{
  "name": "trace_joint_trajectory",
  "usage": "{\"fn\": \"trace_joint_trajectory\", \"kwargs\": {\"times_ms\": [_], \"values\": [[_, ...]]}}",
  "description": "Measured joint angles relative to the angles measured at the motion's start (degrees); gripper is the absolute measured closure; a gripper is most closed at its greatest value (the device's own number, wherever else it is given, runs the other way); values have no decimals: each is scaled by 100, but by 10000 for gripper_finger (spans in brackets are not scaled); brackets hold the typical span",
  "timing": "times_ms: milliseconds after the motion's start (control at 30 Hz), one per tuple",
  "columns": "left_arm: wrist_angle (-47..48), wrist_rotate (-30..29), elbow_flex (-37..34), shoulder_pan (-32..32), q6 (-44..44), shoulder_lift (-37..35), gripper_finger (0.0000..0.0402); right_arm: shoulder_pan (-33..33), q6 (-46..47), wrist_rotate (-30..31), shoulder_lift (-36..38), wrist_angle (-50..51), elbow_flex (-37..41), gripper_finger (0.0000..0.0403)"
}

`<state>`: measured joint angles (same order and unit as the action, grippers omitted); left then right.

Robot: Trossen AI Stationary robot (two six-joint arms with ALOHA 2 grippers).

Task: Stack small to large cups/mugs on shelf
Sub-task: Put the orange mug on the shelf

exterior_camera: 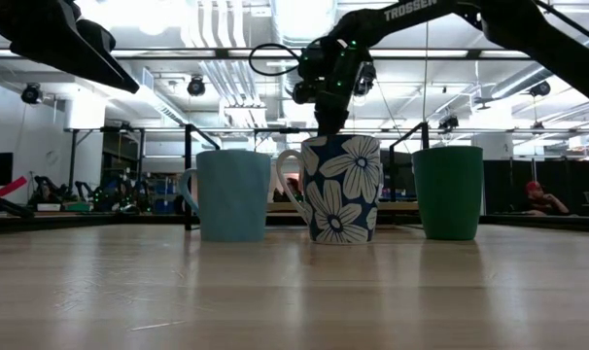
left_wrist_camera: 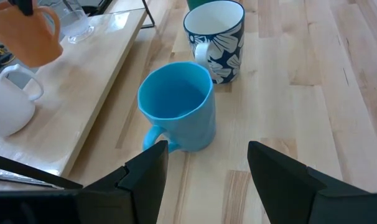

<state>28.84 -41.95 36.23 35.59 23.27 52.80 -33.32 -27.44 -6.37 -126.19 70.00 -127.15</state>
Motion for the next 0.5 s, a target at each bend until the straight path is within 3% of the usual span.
{"fn": "trace_joint_trajectory", "kwargs": {"times_ms": [500], "values": [[-4,0,0,0,5,0,194,0,197,-2,0,12,4,383]]}}
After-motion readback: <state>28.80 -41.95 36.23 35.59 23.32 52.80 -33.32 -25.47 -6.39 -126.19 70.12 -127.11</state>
